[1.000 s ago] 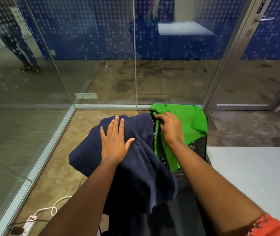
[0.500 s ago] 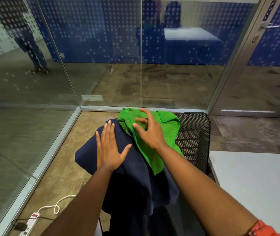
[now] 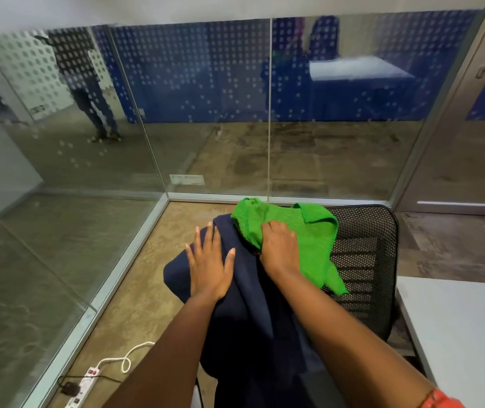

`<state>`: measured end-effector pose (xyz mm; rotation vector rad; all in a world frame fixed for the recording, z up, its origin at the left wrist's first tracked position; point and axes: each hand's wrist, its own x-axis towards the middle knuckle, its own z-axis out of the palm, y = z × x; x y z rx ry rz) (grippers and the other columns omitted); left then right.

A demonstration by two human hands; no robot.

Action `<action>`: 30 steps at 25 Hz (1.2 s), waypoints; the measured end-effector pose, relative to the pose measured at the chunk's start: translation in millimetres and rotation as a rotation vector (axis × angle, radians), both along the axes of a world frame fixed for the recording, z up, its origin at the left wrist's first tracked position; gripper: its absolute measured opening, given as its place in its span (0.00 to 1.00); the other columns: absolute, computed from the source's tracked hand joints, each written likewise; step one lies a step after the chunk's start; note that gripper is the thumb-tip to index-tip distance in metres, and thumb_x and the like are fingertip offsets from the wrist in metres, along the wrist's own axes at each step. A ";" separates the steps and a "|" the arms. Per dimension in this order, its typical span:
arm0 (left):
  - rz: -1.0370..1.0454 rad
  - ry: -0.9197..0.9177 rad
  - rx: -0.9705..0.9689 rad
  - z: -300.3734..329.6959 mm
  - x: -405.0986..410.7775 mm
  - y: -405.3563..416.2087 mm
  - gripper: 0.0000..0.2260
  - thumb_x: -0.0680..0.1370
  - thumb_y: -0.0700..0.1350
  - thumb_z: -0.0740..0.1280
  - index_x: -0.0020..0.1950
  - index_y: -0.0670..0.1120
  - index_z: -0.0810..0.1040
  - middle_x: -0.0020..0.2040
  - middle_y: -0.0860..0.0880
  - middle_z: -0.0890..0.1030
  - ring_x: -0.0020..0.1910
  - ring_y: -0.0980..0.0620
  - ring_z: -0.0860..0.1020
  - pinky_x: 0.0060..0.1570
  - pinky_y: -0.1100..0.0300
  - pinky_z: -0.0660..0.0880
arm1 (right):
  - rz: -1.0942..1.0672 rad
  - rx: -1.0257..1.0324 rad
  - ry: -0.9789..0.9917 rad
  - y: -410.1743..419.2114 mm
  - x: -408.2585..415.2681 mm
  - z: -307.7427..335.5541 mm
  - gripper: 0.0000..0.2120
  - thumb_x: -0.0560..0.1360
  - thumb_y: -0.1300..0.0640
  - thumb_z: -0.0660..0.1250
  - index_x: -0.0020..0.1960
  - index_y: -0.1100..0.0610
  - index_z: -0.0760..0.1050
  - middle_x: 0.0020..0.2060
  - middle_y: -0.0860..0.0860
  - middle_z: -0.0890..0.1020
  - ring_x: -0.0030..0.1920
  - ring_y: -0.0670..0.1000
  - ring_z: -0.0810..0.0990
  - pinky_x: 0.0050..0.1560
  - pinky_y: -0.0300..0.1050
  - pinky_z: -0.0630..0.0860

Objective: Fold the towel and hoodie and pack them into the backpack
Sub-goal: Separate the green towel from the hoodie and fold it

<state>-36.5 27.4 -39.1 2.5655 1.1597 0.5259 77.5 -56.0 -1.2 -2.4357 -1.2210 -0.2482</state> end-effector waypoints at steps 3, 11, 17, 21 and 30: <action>-0.043 0.126 0.020 3.0 2.0 -3.4 0.31 0.78 0.60 0.44 0.76 0.44 0.51 0.78 0.49 0.42 0.76 0.48 0.37 0.72 0.44 0.37 | 0.030 -0.063 0.098 2.8 -4.2 5.2 0.12 0.74 0.69 0.59 0.55 0.64 0.74 0.54 0.60 0.78 0.58 0.60 0.75 0.56 0.51 0.68; -0.054 0.146 -0.104 19.4 9.3 -26.7 0.46 0.68 0.73 0.33 0.74 0.40 0.33 0.76 0.44 0.35 0.75 0.48 0.34 0.70 0.40 0.36 | -0.039 -0.068 0.168 -15.2 -6.0 11.7 0.14 0.74 0.66 0.60 0.59 0.62 0.70 0.57 0.58 0.75 0.58 0.60 0.76 0.53 0.50 0.71; -0.142 -0.022 -0.162 38.7 14.0 -44.0 0.51 0.55 0.79 0.39 0.64 0.51 0.20 0.72 0.47 0.27 0.74 0.49 0.32 0.70 0.36 0.40 | -0.020 0.072 0.101 -35.4 -10.5 40.1 0.14 0.71 0.68 0.63 0.56 0.64 0.71 0.55 0.60 0.75 0.49 0.65 0.79 0.42 0.55 0.73; -0.250 -0.018 0.005 56.3 26.3 -56.1 0.51 0.59 0.75 0.46 0.59 0.53 0.12 0.63 0.50 0.15 0.69 0.50 0.23 0.69 0.40 0.36 | -0.019 0.239 -0.084 -54.6 -2.0 64.3 0.10 0.61 0.71 0.63 0.40 0.63 0.75 0.36 0.59 0.77 0.29 0.62 0.79 0.21 0.48 0.69; -0.299 -0.289 0.396 88.5 76.3 -107.4 0.51 0.70 0.65 0.63 0.74 0.42 0.31 0.76 0.43 0.47 0.74 0.43 0.51 0.65 0.34 0.63 | 0.002 0.221 -0.351 -131.4 25.5 106.8 0.14 0.63 0.59 0.64 0.48 0.59 0.78 0.43 0.54 0.80 0.38 0.55 0.82 0.25 0.42 0.74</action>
